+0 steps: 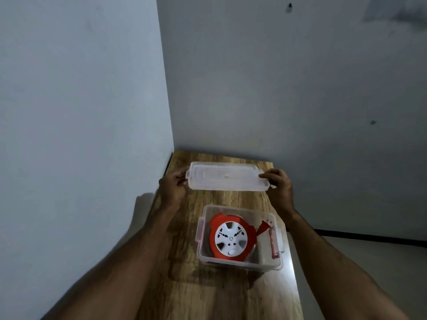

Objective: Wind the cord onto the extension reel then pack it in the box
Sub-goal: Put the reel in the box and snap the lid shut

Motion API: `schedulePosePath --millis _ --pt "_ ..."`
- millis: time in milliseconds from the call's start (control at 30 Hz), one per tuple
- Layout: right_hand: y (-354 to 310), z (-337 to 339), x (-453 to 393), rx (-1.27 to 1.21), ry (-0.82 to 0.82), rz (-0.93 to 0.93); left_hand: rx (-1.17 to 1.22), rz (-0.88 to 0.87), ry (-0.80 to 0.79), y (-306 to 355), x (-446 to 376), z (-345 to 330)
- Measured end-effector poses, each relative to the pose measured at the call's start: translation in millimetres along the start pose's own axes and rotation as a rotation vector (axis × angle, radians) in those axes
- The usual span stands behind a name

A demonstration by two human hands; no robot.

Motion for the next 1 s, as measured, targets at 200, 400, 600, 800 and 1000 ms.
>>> schedulePosePath --millis 200,400,600,800,1000 --pt "-13.0 28.0 22.9 -0.150 0.118 -0.069 -0.047 -0.036 0.062 21.9 17.7 -3.8" --pt "-18.1 45.4 50.2 -0.063 0.221 -0.189 -0.112 -0.061 0.058 28.6 40.9 -8.9" --pt "-1.4 42.8 96.9 0.114 0.174 -0.330 -0.245 0.151 -0.072 5.5 84.7 -15.7" --pt "12.6 39.5 137.7 0.139 0.114 -0.423 -0.299 0.245 -0.120 -1.1 120.0 -18.9" --pt "13.2 37.5 151.0 0.144 0.101 -0.470 -0.347 0.242 -0.088 11.5 129.8 -21.0"
Point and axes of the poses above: each hand's wrist, its own x-axis away from the middle knuckle, its own z-axis out of the back of the hand, y = z × x, the point moved 3 cm from there along -x, towards the middle knuckle, and after that the axes turned 3 degrees about -y, right-handed, at the moved point
